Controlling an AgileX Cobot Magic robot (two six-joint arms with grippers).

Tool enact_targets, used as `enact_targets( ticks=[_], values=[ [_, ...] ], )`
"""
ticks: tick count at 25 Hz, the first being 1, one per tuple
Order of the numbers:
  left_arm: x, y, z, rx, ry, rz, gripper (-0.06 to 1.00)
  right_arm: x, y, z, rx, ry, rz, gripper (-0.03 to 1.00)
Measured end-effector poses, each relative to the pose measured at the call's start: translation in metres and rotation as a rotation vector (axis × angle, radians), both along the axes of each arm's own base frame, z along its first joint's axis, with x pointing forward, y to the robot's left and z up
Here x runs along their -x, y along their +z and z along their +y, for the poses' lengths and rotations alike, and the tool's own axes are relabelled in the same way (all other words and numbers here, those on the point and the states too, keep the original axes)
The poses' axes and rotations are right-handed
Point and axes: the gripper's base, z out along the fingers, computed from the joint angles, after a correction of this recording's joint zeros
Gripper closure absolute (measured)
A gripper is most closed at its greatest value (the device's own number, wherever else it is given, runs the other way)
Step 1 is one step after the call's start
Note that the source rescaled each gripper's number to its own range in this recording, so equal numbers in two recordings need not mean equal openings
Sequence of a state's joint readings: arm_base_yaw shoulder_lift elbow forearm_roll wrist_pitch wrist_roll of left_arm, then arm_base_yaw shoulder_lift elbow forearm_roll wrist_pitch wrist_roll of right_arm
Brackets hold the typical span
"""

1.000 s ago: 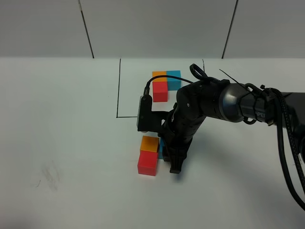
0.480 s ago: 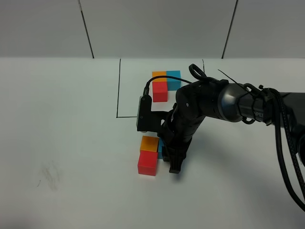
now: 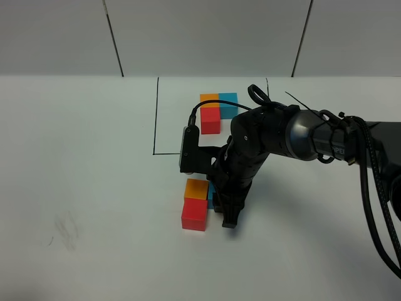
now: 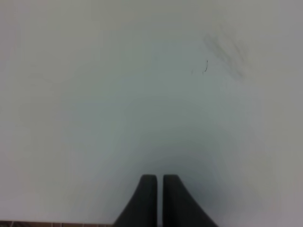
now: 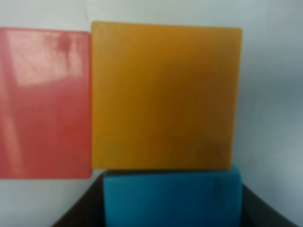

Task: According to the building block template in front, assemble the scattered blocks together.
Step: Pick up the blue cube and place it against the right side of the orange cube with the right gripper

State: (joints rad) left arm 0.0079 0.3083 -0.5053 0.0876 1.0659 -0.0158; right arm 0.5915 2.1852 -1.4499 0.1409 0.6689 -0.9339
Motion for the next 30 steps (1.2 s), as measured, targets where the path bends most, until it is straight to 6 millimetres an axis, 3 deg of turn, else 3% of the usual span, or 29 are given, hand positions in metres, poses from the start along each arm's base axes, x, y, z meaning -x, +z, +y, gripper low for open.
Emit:
enact_targets(
  ticks=[22,30],
  values=[
    [0.0001,-0.0001,0.0000,0.001,0.001,0.001,0.94,0.0000,0.0000,0.0000,-0.002,-0.013,0.003,0.40],
    [0.0001,-0.0001,0.0000,0.001,0.001,0.001,0.94,-0.0025,0.0013,0.0007,-0.010,-0.018,-0.015,0.18]
  ],
)
